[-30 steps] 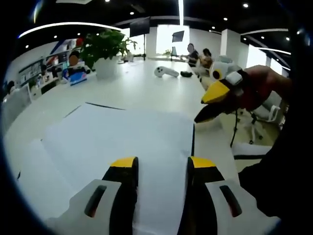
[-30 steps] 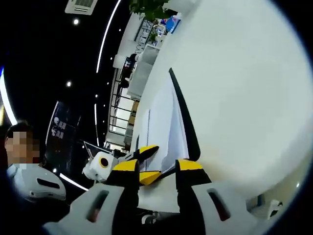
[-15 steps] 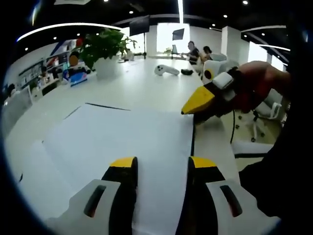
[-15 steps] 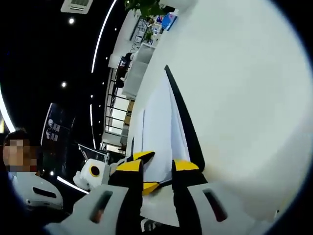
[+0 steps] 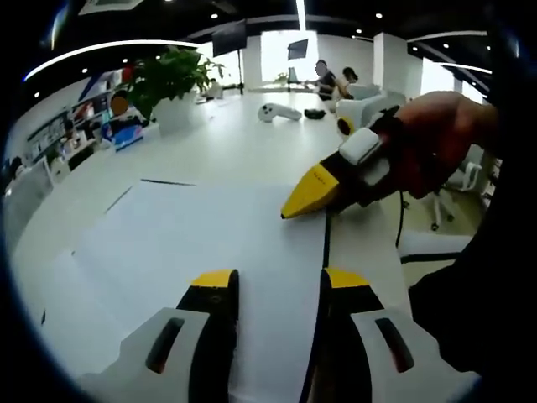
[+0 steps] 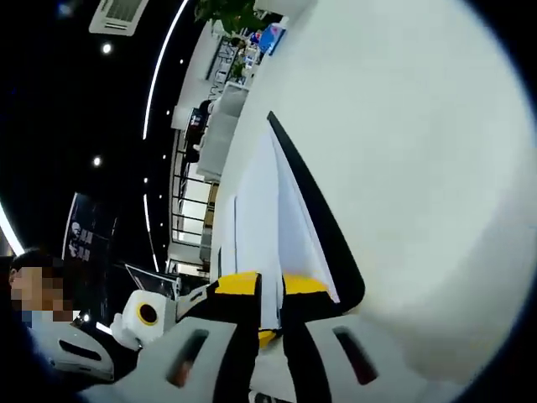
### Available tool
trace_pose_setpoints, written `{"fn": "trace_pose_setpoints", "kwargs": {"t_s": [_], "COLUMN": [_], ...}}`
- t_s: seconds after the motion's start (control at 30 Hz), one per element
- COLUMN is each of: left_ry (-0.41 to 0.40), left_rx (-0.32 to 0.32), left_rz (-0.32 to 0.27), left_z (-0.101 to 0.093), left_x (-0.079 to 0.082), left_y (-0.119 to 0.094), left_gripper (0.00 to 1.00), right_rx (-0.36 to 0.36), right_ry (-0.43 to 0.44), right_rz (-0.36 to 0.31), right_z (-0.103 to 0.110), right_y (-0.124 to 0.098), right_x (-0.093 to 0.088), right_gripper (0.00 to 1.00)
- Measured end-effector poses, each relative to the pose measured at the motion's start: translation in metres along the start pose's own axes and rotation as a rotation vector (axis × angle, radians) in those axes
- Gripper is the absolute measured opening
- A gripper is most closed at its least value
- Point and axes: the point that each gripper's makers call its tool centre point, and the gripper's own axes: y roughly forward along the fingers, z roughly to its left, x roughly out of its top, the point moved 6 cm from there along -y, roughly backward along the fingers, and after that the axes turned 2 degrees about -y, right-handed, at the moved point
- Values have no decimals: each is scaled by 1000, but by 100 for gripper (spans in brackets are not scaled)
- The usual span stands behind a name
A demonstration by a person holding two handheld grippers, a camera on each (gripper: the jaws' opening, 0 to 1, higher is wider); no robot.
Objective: Flip through the bound document one page at a time
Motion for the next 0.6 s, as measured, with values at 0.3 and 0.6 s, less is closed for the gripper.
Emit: {"fn": "trace_pose_setpoints", "kwargs": {"t_s": [0.3, 0.6], "left_ry": [6, 2], "left_rx": [-5, -5], "left_rz": [-7, -17], "left_z": [-2, -3], "left_x": [1, 2], "left_y": [2, 2], "left_gripper": [40, 40], "right_rx": [-36, -34], "right_ry": [15, 53], "right_rz": [-20, -35], "right_z": [-1, -3], "right_y": [2, 4], "right_x": [1, 1], "right_gripper": [5, 3]}}
